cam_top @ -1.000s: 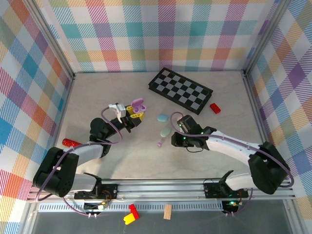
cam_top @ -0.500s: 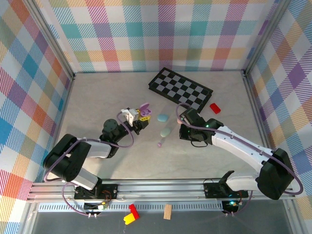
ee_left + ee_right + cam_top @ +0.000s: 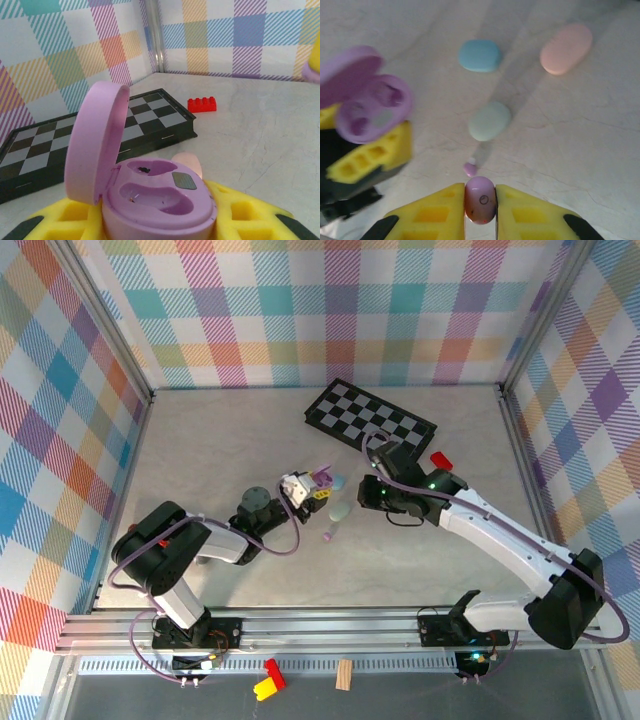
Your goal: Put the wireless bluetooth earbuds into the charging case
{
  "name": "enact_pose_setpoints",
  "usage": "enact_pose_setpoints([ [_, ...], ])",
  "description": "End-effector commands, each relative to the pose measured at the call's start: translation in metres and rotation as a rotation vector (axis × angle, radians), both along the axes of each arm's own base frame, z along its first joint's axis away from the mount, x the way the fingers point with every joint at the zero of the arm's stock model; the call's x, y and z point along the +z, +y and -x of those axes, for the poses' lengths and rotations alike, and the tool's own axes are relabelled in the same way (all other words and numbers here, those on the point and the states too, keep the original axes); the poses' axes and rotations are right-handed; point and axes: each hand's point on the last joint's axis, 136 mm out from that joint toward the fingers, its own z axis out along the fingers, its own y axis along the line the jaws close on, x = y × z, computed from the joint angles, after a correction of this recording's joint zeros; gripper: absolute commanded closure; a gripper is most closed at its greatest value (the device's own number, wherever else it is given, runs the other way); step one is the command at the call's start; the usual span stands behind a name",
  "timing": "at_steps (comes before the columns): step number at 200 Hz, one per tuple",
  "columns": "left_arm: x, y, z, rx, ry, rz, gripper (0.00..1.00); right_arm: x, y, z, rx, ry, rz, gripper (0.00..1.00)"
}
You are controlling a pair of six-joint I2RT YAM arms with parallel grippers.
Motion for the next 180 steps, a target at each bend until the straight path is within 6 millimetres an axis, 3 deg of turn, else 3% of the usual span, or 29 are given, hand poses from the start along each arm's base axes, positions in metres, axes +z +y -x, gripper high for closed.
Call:
enact_pose_setpoints([
  [1, 0.007, -0.012, -0.001, -0.006, -0.057, -0.017, 0.7, 0.013, 0.017, -0.007, 0.079, -0.039, -0.004, 0.81],
  [47, 0.012, -0.032, 0.006, -0.05, -0.05, 0.003, 0.71, 0.022, 0.036, -0.024, 0.136, -0.073, 0.009, 0.81],
  [95, 0.015, -0.037, 0.009, -0.061, -0.033, 0.023, 0.72, 0.021, 0.05, -0.032, 0.157, -0.074, -0.012, 0.82],
  [128, 0.017, -0.037, 0.007, -0.052, 0.015, 0.081, 0.72, 0.025, 0.04, -0.026, 0.143, -0.114, -0.022, 0.82],
  [145, 0.017, -0.038, 0.009, -0.075, 0.059, 0.109, 0.72, 0.015, 0.023, -0.022, 0.116, -0.12, 0.022, 0.83],
  [180, 0.023, -0.037, 0.014, -0.126, 0.115, 0.158, 0.71, 0.0, 0.01, -0.004, 0.159, -0.11, 0.046, 0.84],
])
